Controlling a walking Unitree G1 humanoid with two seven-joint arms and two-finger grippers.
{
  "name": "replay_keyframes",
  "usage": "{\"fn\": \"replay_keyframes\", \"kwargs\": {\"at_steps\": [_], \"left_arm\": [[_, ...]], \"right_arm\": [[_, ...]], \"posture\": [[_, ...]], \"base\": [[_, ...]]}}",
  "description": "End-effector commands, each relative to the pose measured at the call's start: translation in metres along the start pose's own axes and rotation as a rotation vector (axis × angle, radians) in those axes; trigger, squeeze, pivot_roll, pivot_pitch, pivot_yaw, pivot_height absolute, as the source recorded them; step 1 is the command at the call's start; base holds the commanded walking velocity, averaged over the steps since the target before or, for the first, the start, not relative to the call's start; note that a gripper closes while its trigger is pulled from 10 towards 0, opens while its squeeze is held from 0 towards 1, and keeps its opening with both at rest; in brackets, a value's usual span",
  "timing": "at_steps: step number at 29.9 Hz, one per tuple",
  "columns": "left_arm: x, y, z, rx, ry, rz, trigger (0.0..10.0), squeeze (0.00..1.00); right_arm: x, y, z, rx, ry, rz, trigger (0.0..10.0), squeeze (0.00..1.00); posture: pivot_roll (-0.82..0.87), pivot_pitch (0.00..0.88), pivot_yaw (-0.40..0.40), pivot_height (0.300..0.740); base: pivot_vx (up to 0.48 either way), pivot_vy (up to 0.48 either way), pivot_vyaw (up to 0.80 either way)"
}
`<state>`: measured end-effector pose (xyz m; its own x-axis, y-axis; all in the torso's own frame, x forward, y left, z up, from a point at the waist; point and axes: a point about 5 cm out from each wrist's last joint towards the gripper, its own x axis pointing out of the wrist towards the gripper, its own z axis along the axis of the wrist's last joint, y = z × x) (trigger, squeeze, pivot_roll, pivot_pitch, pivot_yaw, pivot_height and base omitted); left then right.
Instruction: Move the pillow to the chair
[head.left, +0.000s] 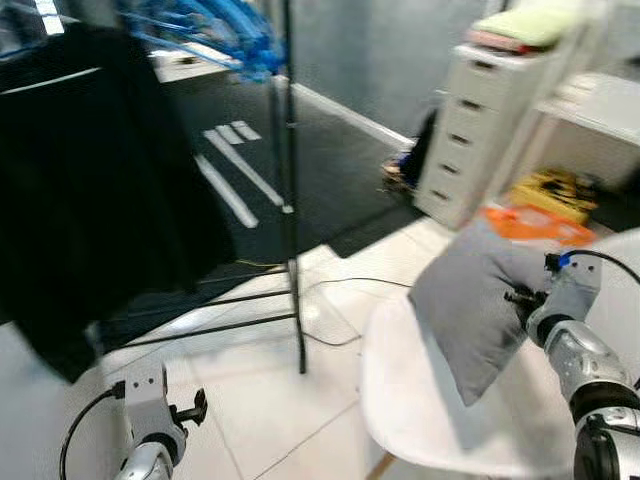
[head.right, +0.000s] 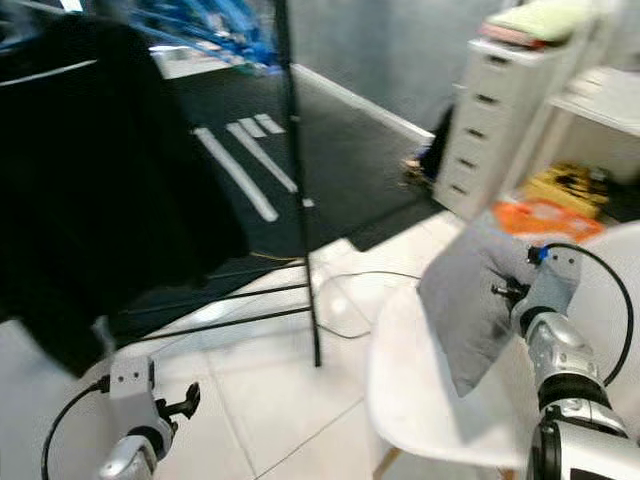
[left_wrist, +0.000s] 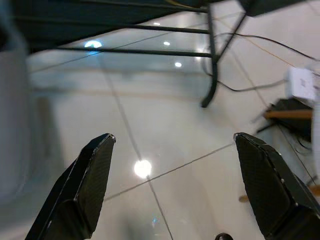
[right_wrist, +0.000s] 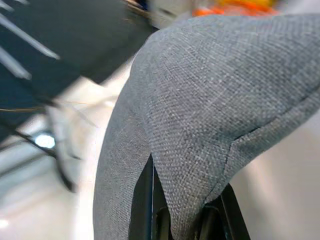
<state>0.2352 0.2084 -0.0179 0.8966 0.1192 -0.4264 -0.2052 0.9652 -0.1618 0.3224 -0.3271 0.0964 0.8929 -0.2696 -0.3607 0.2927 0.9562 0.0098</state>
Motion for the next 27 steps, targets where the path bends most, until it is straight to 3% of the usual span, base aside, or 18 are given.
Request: {"fn": "replay_keyframes", "kwargs": {"at_steps": [1, 18, 27], "left_arm": [[0.0, 0.004, 0.003, 0.006, -0.013, 0.007, 10.0, 0.0], [0.0, 0.007, 0.009, 0.01, -0.037, -0.004, 10.0, 0.0], [0.0, 0.006, 0.01, 0.011, -0.045, -0.011, 10.0, 0.0]], "right_arm": [[-0.002, 0.0, -0.02, -0.045, 0.1, -0.016, 10.0, 0.0], [-0.009, -0.006, -0.051, -0.008, 0.265, -0.102, 10.0, 0.0], [-0.01, -0.005, -0.055, 0.037, 0.254, -0.098, 10.0, 0.0]], "posture": [[-0.23, 0.0, 0.013, 0.74], [-0.23, 0.0, 0.02, 0.74], [-0.23, 0.0, 0.021, 0.74]], "base": [[0.0, 0.0, -0.7], [0.0, 0.0, -0.7], [0.0, 0.0, -0.7]]}}
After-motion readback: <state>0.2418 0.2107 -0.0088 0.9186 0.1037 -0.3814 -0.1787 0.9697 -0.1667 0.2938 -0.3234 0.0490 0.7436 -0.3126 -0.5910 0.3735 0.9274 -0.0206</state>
